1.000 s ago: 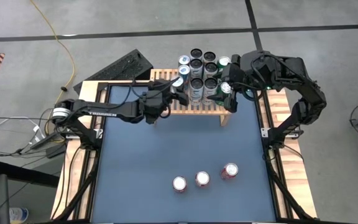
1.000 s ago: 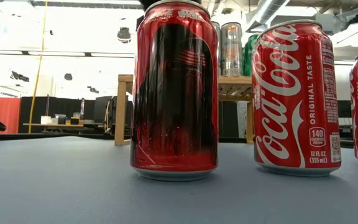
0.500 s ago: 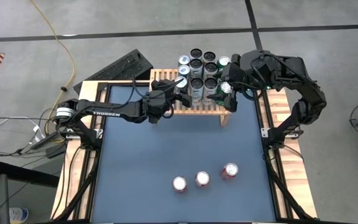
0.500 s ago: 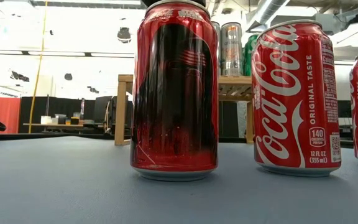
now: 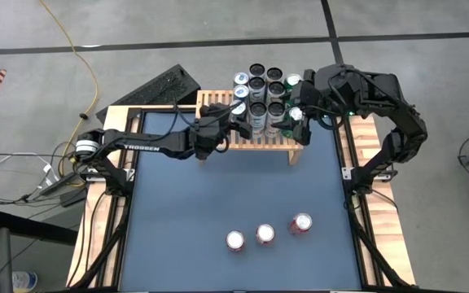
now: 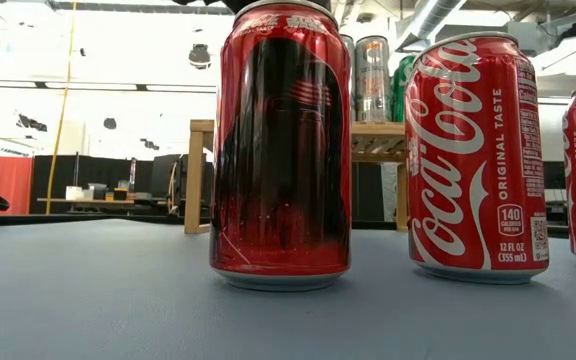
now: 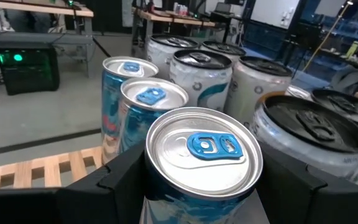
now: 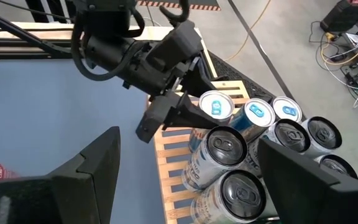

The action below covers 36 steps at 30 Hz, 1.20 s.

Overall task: Place canned beverage on shelf
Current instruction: Put the blue soda can on the shelf aligned with the other blue soda can

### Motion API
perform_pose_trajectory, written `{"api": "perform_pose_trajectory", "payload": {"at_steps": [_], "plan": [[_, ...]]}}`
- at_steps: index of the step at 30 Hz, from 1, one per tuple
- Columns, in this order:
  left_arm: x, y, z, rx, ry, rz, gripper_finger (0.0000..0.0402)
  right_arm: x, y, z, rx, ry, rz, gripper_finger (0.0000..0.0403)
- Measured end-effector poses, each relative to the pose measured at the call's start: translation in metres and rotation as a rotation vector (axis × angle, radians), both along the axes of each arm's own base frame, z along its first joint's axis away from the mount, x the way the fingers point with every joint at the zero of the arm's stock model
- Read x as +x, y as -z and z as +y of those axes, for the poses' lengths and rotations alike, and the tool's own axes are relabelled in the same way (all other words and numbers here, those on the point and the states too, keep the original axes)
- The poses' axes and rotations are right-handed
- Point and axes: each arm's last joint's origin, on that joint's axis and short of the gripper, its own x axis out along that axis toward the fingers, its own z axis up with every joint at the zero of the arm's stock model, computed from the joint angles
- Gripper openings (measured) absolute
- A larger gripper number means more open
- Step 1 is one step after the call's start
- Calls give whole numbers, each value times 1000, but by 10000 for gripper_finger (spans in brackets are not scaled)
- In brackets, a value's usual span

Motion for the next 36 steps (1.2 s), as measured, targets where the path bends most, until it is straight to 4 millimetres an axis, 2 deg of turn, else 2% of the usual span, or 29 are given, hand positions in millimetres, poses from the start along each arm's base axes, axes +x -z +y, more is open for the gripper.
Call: {"api": "perform_pose_trajectory", "payload": {"at_steps": [13, 25, 36], "plan": [[-1, 1, 3, -7, -12, -4, 232, 0, 0, 0, 0, 0, 0, 314], [5, 9, 4, -1, -16, 27, 233, 0, 0, 0, 5, -2, -1, 314], [6, 9, -1, 24, 34, 67, 272, 0, 0, 0, 5, -3, -1, 314]]}}
